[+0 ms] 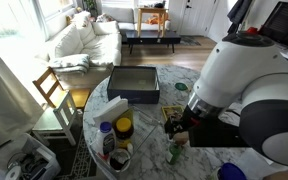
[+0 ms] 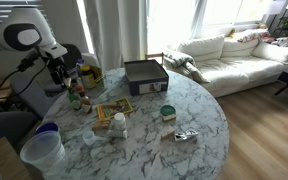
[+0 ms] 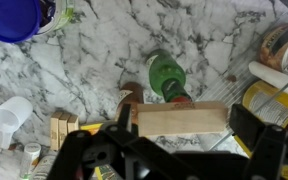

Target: Put the block on top of the green bottle then put the brown bottle inside the container

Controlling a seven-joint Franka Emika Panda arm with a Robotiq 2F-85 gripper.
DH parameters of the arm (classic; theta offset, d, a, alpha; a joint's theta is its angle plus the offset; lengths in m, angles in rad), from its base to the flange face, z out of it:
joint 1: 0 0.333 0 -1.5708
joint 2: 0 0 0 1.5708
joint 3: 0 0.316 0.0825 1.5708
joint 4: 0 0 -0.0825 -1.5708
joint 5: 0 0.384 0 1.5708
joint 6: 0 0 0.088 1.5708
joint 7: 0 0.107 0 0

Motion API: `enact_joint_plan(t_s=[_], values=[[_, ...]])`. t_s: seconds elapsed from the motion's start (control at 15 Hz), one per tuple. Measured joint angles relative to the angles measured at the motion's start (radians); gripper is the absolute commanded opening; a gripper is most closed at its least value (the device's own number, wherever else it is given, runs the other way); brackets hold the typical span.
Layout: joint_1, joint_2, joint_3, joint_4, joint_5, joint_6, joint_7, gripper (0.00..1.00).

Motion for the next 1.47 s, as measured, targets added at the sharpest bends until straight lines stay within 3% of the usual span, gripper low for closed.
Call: enact_joint_plan(t_s=[0.6,0.93,1.27,1.4,1.47], values=[[-0.05,-0.021,-0.037,0.026,-0.025,0.0,0.004,1.0],[-0.097,-0.017,-0.052,0.032,-0.093,0.0,0.063,1.0],[-0.102,0.008,-0.053,0.023,-0.101,0.0,0.1,0.99],[-0.101,0.018,-0.053,0.016,-0.101,0.0,0.107,0.93],[-0.1,0.023,-0.053,0.013,-0.101,0.0,0.111,0.8]])
